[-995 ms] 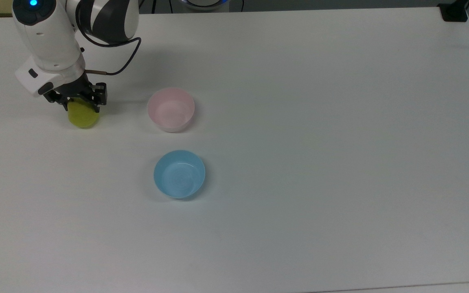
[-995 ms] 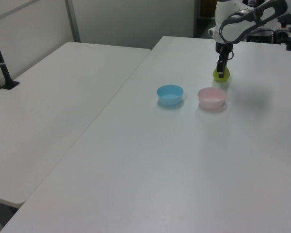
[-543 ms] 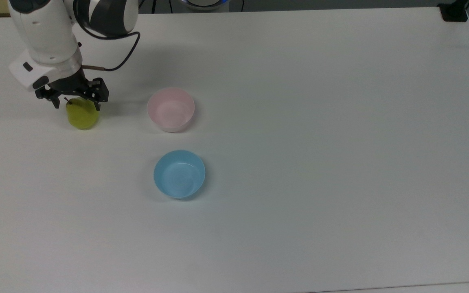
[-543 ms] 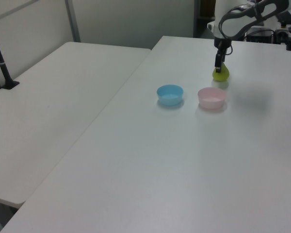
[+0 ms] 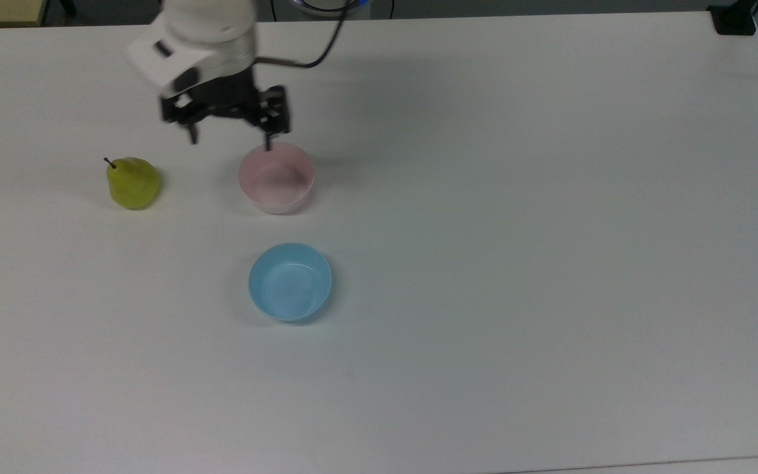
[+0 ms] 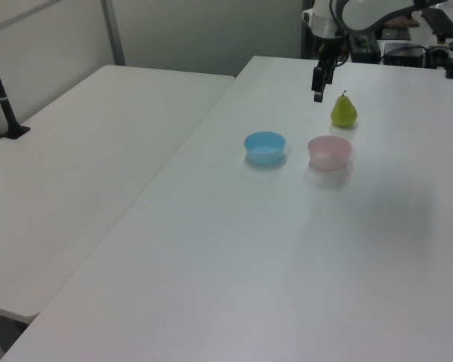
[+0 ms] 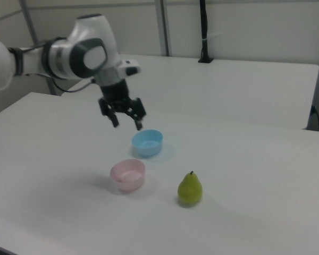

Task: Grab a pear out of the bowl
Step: 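Open the gripper, release the pear, and raise the gripper away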

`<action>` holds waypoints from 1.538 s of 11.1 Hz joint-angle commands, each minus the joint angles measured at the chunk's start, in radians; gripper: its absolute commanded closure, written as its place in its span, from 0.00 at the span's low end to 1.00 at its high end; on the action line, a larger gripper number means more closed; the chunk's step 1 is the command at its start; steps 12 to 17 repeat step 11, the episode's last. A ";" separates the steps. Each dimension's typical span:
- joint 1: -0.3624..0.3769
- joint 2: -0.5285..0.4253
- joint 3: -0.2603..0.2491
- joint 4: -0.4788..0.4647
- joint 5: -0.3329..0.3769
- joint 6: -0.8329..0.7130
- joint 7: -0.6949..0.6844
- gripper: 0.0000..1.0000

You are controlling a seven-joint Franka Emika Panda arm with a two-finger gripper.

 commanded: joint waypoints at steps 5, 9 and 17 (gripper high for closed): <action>0.160 -0.155 -0.013 0.019 0.016 -0.184 0.177 0.00; 0.155 -0.172 -0.017 0.042 0.051 -0.256 0.161 0.00; 0.157 -0.172 -0.017 0.042 0.051 -0.261 0.161 0.00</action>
